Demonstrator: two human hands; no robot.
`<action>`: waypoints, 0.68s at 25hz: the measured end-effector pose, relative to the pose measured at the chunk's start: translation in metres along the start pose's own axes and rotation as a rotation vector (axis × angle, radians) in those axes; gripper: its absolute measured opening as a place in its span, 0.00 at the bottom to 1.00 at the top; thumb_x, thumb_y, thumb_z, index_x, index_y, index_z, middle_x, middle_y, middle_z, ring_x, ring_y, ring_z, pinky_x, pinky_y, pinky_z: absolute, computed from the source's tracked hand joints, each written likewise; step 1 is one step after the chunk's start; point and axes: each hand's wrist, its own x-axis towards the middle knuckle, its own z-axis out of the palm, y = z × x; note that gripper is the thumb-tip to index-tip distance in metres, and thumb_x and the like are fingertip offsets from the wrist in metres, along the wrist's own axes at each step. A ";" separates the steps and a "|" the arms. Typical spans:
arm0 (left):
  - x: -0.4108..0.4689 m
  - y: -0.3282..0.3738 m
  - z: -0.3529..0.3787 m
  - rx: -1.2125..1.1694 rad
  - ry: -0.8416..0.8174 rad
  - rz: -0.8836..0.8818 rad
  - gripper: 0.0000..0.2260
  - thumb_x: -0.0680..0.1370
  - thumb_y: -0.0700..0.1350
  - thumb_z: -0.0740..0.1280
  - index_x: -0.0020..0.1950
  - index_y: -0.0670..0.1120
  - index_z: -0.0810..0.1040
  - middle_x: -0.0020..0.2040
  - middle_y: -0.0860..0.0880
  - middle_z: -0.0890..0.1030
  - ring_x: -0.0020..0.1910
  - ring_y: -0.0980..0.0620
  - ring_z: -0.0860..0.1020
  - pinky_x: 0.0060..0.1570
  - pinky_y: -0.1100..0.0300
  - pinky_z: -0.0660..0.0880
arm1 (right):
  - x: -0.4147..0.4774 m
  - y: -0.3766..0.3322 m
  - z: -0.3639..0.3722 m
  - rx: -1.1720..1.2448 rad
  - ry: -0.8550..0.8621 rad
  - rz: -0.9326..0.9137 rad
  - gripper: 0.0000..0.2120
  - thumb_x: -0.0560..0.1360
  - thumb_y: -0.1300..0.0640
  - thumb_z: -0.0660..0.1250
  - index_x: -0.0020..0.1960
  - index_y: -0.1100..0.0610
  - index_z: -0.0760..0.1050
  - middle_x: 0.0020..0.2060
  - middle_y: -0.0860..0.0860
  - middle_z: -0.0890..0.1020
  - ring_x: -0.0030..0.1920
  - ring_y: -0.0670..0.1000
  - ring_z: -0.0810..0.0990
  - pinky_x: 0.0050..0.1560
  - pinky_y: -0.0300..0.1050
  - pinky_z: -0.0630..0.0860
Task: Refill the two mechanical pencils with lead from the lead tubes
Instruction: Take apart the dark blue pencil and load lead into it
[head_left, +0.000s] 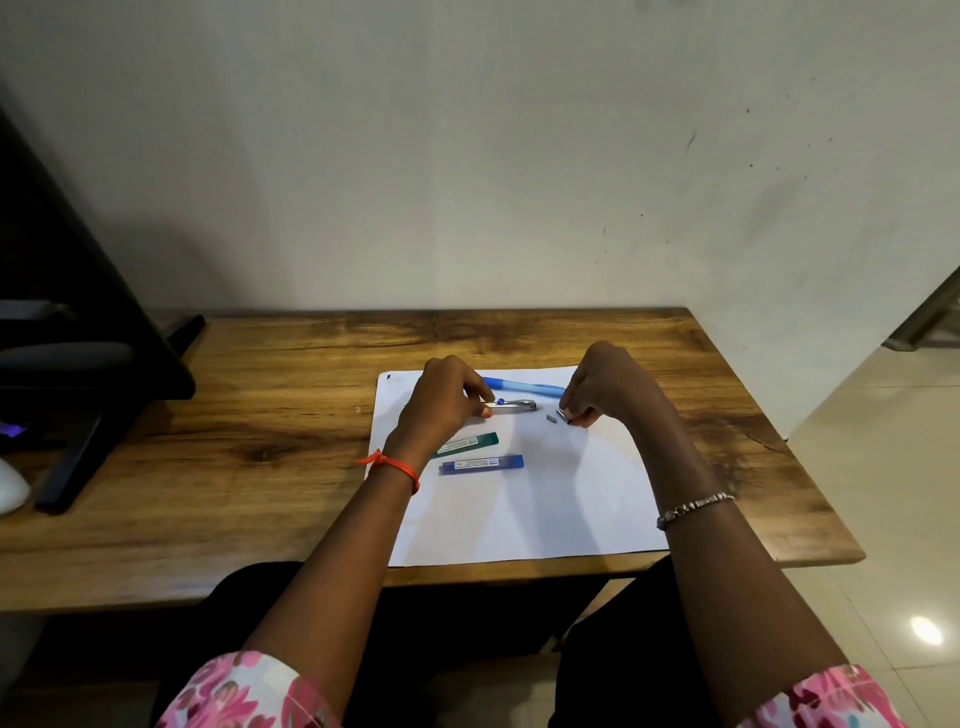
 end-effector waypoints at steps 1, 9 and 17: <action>-0.001 0.001 0.000 0.010 0.002 -0.003 0.10 0.69 0.37 0.73 0.49 0.40 0.83 0.50 0.40 0.81 0.47 0.50 0.73 0.44 0.61 0.67 | 0.000 0.000 0.000 0.001 -0.002 0.006 0.11 0.63 0.75 0.70 0.46 0.72 0.79 0.41 0.66 0.83 0.41 0.62 0.84 0.50 0.56 0.81; -0.001 0.006 0.002 0.074 -0.019 -0.006 0.11 0.71 0.39 0.71 0.53 0.39 0.82 0.54 0.41 0.80 0.53 0.47 0.76 0.46 0.63 0.67 | -0.002 0.000 -0.002 0.008 -0.013 0.028 0.11 0.64 0.75 0.70 0.47 0.73 0.79 0.42 0.67 0.83 0.34 0.59 0.82 0.47 0.54 0.82; 0.000 0.002 -0.003 0.041 -0.004 -0.002 0.11 0.70 0.39 0.72 0.52 0.40 0.82 0.52 0.42 0.81 0.48 0.50 0.75 0.44 0.62 0.68 | -0.009 -0.002 -0.006 0.010 0.009 0.006 0.10 0.65 0.73 0.72 0.46 0.71 0.80 0.37 0.61 0.82 0.27 0.49 0.78 0.24 0.34 0.75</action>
